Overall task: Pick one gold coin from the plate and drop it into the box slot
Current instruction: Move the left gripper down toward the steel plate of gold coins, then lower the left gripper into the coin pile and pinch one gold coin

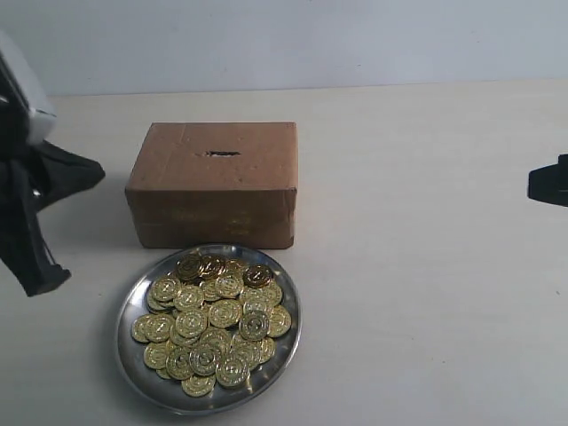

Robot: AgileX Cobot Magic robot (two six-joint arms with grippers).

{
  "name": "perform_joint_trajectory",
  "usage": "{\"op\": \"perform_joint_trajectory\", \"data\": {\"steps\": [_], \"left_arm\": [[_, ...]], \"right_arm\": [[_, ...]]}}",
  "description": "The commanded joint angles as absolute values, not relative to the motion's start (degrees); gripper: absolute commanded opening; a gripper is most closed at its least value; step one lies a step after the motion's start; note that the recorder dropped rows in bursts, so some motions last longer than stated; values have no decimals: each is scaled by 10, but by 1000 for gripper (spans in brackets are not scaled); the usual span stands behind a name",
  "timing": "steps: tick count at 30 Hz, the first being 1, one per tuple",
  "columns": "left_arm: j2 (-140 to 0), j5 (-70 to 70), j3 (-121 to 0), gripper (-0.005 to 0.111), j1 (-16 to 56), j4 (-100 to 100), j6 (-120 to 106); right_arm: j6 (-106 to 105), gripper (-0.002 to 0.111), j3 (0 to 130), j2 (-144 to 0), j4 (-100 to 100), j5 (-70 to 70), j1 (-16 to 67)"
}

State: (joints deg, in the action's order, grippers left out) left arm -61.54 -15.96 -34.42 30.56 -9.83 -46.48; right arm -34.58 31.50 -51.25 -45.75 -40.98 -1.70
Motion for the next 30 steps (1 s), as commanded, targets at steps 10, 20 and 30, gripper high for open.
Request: {"op": "perform_joint_trajectory", "data": {"steps": [10,20,30], "left_arm": [[-854,-166,-358,0,382,-98,-1026],[-939,-288,-484,0,383,-97,-1120],[-973,-371,-522,0,383,-102,-1155]], "right_arm": [[-438,0,320,-540,-554,-449,-20],[-439,0,320,-540,-566,-457,-20],[-453,0,320,-540,-576,-469,-20]]}}
